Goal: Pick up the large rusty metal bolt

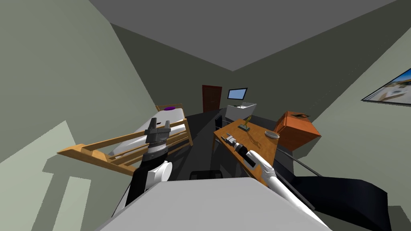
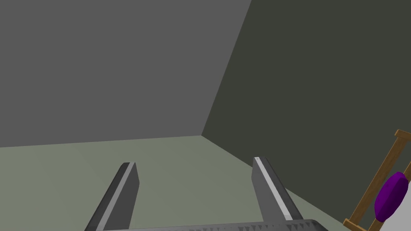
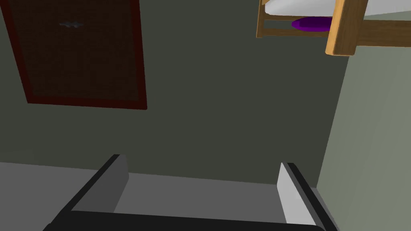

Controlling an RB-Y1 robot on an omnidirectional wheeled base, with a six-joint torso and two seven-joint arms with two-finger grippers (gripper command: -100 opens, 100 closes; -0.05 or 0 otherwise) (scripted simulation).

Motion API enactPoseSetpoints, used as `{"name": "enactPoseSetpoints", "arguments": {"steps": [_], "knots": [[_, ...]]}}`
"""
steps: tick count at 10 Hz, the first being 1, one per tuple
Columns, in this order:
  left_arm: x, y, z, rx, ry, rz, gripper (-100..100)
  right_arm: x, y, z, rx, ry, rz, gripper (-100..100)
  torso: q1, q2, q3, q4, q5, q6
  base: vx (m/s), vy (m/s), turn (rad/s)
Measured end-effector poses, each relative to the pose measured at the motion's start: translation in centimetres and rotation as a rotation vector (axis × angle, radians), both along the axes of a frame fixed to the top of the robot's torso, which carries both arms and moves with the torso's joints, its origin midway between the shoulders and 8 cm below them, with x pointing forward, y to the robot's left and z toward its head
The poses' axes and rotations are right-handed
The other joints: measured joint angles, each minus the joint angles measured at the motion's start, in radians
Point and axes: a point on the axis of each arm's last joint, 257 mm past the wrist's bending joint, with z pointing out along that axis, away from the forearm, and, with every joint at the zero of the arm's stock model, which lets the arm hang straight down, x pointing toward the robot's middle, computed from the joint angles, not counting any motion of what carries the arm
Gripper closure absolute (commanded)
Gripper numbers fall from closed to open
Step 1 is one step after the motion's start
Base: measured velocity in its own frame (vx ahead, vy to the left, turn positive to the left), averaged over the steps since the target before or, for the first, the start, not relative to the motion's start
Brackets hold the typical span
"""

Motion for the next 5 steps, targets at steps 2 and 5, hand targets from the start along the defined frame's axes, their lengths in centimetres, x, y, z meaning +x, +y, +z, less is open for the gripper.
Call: {"name": "enactPoseSetpoints", "arguments": {"steps": [2,5], "knots": [[0.0,0.0,0.0,0.000,0.000,0.000,0,-0.2,-1.2,-2.1,-0.094,0.022,0.002,-100,0.000,0.000,0.000,0.000,0.000,0.000,-0.007,-0.018,0.039],[0.0,0.0,0.0,0.000,0.000,0.000,0,-0.3,-3.0,-5.1,-0.242,0.051,0.009,-100,0.000,0.000,0.000,0.000,0.000,0.000,-0.005,-0.017,0.028]]}}
